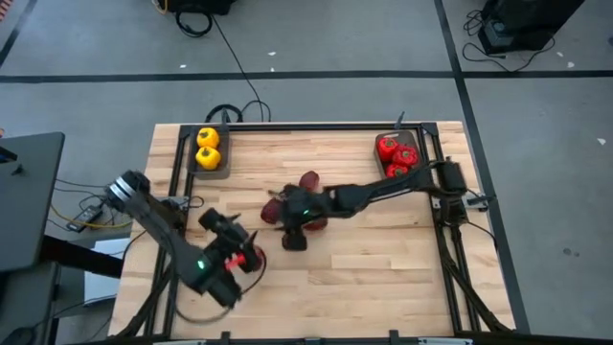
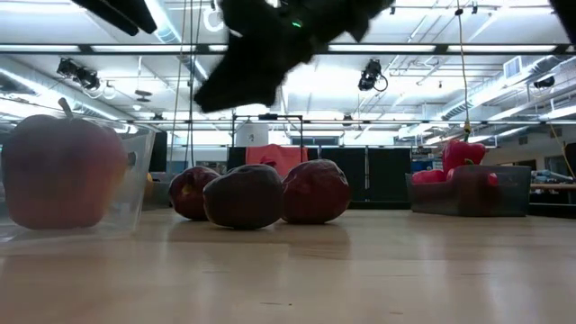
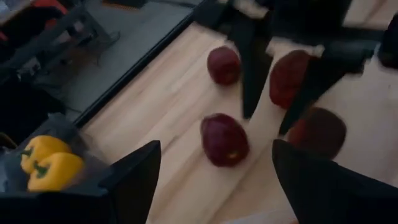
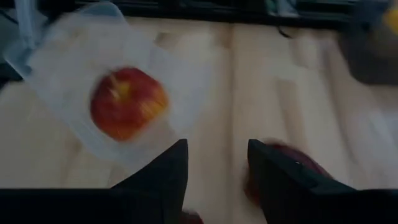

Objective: Sort produce into baskets
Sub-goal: Put the red apple into the transparent bin

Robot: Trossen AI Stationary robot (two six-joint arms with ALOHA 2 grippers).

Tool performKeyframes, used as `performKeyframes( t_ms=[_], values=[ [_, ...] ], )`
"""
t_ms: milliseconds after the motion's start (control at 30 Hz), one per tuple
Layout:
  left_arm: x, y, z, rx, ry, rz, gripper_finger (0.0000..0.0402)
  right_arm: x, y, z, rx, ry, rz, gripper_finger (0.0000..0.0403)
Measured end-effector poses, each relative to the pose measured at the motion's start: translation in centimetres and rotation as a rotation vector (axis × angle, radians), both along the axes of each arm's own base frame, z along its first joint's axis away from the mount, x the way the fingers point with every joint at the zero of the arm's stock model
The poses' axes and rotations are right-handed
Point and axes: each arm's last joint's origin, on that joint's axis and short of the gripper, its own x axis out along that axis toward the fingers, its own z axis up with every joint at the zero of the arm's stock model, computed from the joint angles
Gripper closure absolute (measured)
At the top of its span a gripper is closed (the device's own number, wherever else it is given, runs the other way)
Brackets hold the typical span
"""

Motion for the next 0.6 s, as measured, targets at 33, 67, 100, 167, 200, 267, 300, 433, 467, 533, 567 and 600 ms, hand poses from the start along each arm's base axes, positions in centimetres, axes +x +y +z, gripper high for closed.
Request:
performKeyframes(
  t_ms=[33, 67, 100, 167, 200, 267, 300, 433, 467, 533, 567, 600],
  values=[
    [0.0, 0.7, 0.6, -0.01, 0.01, -0.001, 0.0091, -0.8, -0.6, -0.1, -0.004, -0.001, -0.016, 0.0225],
    [-0.2, 1.5, 1.2, -0.017, 0.017, -0.003, 0.0091, -1.5, -1.1, -0.1, -0.005, -0.016, -0.03, 0.0225],
    [-0.5, 2.2, 1.7, -0.027, 0.027, -0.003, 0.0091, -2.2, -1.7, -0.2, -0.006, -0.028, -0.041, 0.0225],
    [-0.8, 3.4, 2.5, -0.032, 0.041, -0.01, 0.0091, -3.5, -2.5, -0.7, -0.009, -0.054, -0.055, 0.0225],
    [-0.8, 3.9, 2.7, -0.032, 0.047, -0.021, 0.0091, -3.9, -2.8, -1.1, -0.009, -0.06, -0.061, 0.0225],
    [-0.9, 4.9, 2.8, -0.032, 0.06, -0.042, 0.0091, -4.7, -3.2, -2.2, -0.028, -0.057, -0.078, 0.0225],
    [-0.8, 5.5, 2.7, -0.038, 0.071, -0.052, 0.0091, -5.0, -3.3, -3.0, -0.053, -0.042, -0.092, 0.0225],
    [0.4, 8.3, 1.3, -0.127, 0.144, -0.08, 0.0092, -5.7, -3.6, -4.9, -0.178, -0.015, -0.116, 0.0226],
    [0.8, 9.1, 0.9, -0.152, 0.151, -0.087, 0.0092, -5.7, -3.6, -5.0, -0.2, -0.018, -0.119, 0.0226],
    [1.5, 10.6, 0.2, -0.198, 0.157, -0.107, 0.0091, -5.9, -3.6, -5.2, -0.236, 0.007, -0.135, 0.0226],
    [1.9, 11.4, 0.0, -0.225, 0.155, -0.115, 0.009, -5.9, -3.7, -5.2, -0.249, 0.004, -0.15, 0.0226],
    [2.2, 12.2, -0.2, -0.248, 0.155, -0.129, 0.0088, -6.0, -3.7, -5.1, -0.262, 0.006, -0.165, 0.0226]
  ],
)
